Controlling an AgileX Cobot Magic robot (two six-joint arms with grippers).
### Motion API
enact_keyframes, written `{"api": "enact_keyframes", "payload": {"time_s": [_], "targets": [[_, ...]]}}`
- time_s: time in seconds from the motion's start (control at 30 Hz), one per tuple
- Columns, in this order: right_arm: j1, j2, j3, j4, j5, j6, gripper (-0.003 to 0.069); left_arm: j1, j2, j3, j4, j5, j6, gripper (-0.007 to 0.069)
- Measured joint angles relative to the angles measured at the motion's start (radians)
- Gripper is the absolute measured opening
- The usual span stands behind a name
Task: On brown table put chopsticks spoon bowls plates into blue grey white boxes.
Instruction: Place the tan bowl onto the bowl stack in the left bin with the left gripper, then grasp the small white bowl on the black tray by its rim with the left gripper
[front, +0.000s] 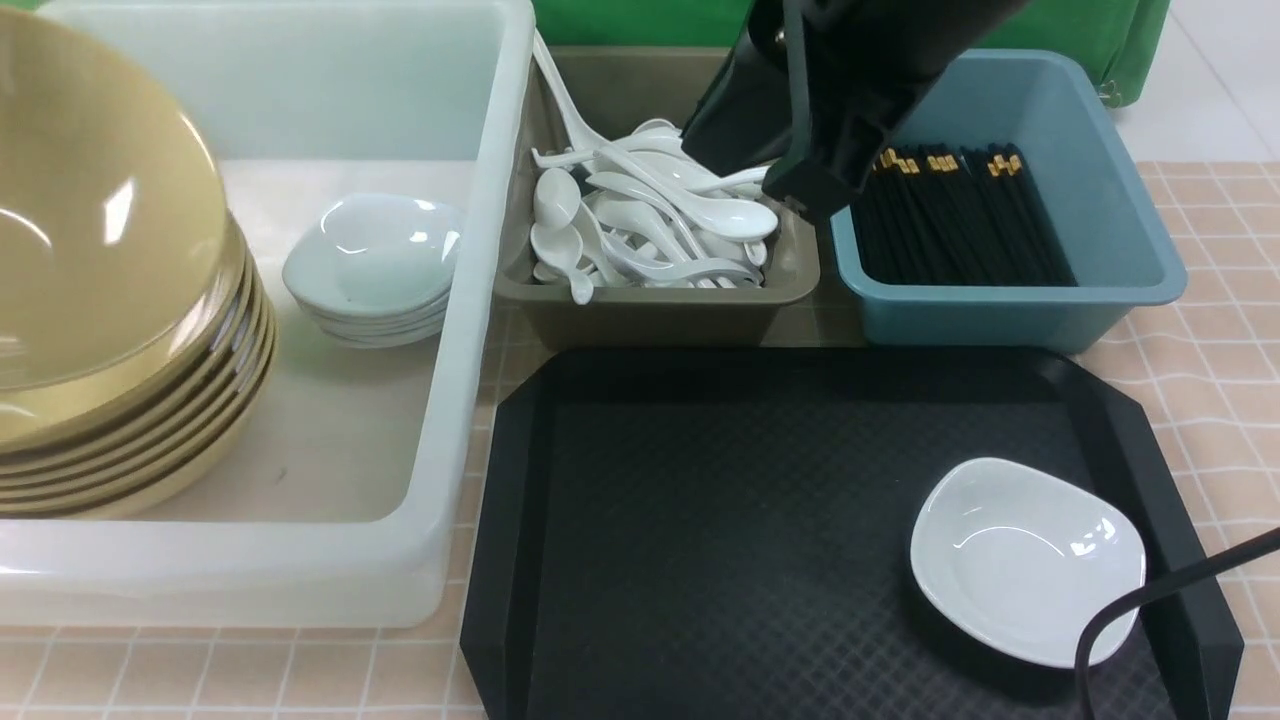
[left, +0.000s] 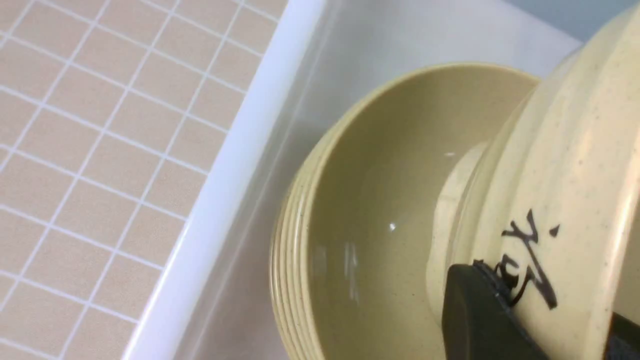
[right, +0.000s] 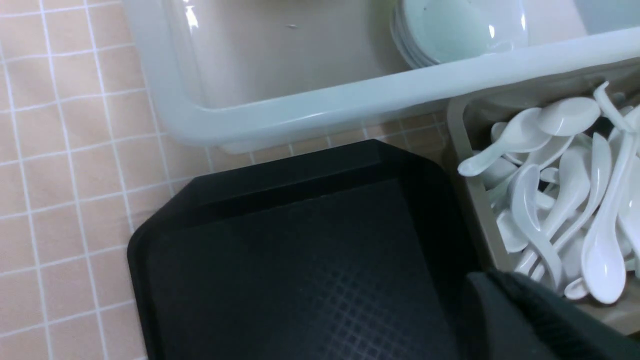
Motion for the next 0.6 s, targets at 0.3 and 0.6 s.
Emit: {"api": "enact_keyframes", "payload": {"time_s": [0.3,0.6], "targets": [[0.000,0.000,0.000,0.000,0.002,0.000,0.0038,-0.052,0.118,0.000,0.049,-0.025,0.046,0.0170],[0.000,0.000,0.000,0.000,0.003,-0.008,0.0038,-0.060,0.100,-0.005,0.239,-0.023,-0.075,0.0524]]}}
